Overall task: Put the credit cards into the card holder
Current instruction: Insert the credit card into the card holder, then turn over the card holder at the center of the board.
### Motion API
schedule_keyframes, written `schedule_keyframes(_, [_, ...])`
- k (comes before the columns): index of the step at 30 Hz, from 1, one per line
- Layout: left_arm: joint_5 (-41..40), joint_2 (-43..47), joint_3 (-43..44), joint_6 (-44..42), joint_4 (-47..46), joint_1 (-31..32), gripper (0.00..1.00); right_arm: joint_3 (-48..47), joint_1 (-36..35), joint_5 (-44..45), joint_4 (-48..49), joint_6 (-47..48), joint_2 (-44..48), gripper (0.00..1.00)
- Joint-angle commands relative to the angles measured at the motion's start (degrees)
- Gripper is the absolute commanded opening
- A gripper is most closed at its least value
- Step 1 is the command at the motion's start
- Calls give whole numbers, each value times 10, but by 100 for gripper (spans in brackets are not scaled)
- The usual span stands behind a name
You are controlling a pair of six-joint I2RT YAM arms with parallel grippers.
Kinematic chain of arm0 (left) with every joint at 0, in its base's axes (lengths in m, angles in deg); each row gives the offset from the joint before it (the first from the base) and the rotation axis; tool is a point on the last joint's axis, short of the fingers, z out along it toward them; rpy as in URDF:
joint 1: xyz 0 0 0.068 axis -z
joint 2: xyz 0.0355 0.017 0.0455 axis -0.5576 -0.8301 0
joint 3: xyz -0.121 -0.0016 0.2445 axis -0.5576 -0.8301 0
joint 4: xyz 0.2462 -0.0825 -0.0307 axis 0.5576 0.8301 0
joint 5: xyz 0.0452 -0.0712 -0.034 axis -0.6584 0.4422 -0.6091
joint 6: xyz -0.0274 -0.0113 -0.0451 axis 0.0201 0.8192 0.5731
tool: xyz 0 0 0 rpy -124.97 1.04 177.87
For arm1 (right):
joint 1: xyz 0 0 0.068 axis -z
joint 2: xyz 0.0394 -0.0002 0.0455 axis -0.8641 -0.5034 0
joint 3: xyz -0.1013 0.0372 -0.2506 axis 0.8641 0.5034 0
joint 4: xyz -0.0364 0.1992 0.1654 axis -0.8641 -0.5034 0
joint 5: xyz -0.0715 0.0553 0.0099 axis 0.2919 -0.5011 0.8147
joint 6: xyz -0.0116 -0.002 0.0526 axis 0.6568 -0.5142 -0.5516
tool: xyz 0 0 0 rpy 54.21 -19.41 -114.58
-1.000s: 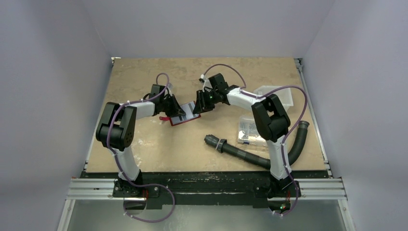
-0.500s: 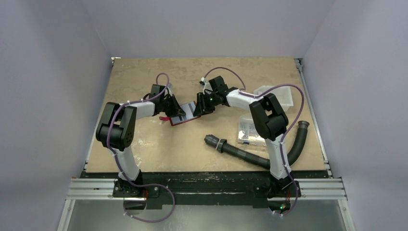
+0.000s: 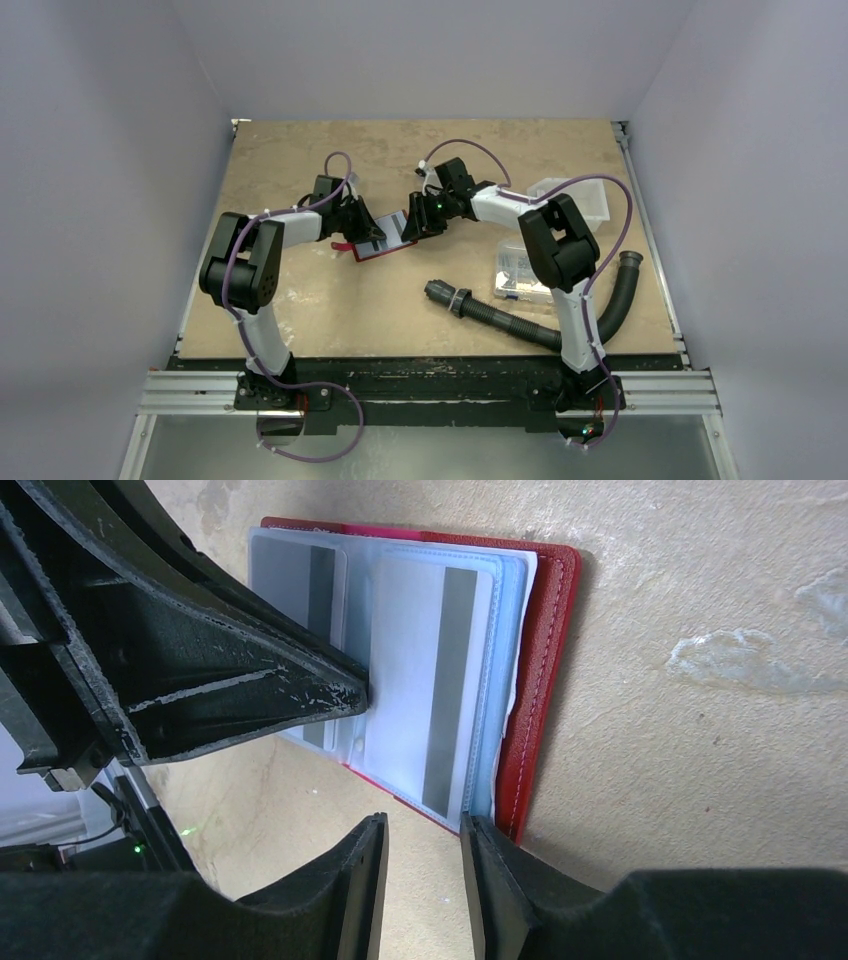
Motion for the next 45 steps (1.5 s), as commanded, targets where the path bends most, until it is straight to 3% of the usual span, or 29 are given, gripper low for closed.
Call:
schedule_keyframes(1, [-39,-23,-18,-27,34,1,0,-12,4,11,0,5,-15,40])
schedule_keyframes(18, [-32,-21,-21,-25,28,1,0,-48,-10,-52,32,-32,-42,38])
schedule_keyframes(26, [-28,-20,-24,-25,26,1,0,-29,-10,-126,126,-109,-47,39])
schedule_keyframes(31, [-28,-16,-24,-27,26,1,0,19,-10,-176,235,-185,-28,39])
schedule_keyframes(40, [-25,-15,-28,-24,22,1,0,68,-10,-192,372,-288,-11,38])
schedule_keyframes(45, [-25,-6,-34,-24,22,1,0,47,-10,-169,379,-304,-31,39])
